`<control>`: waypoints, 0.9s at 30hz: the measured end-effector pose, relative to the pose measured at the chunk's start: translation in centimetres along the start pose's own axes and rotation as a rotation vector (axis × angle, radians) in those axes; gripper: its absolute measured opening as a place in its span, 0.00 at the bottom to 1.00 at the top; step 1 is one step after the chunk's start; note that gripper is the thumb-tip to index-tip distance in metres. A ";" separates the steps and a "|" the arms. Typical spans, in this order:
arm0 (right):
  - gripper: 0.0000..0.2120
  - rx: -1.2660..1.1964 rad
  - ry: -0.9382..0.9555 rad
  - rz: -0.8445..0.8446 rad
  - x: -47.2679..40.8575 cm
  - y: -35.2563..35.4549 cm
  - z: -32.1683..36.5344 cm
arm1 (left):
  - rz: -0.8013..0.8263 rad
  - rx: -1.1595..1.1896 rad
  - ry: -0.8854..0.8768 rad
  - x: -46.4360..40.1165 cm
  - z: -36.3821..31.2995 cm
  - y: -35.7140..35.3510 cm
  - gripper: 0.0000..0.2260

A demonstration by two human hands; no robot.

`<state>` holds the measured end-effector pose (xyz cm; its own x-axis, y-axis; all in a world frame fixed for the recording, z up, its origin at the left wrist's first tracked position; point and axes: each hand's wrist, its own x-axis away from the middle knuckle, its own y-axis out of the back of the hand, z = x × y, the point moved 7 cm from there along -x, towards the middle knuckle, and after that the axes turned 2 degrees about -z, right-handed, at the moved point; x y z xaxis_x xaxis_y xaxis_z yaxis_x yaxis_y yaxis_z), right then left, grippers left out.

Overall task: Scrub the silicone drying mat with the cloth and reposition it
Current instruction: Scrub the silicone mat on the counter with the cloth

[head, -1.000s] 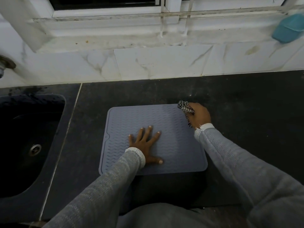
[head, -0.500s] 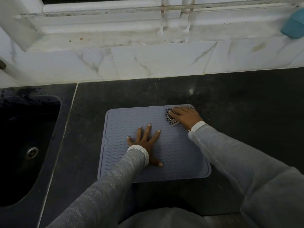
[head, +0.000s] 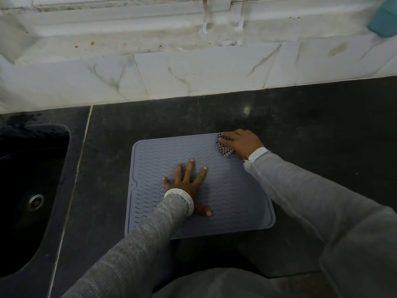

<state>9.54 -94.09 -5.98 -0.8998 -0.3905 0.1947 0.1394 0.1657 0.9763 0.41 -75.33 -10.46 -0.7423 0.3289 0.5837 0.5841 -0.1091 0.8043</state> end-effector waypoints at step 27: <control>0.28 0.084 -0.013 0.085 0.1 1.3 -3.1 | -0.040 0.021 -0.008 -0.4 0.1 -0.5 0.60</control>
<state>10.93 -96.69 -4.36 -0.8917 -0.3600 0.2742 0.1802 0.2734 0.9449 0.49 -75.28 -11.08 -0.7625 0.3401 0.5504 0.5611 -0.0759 0.8242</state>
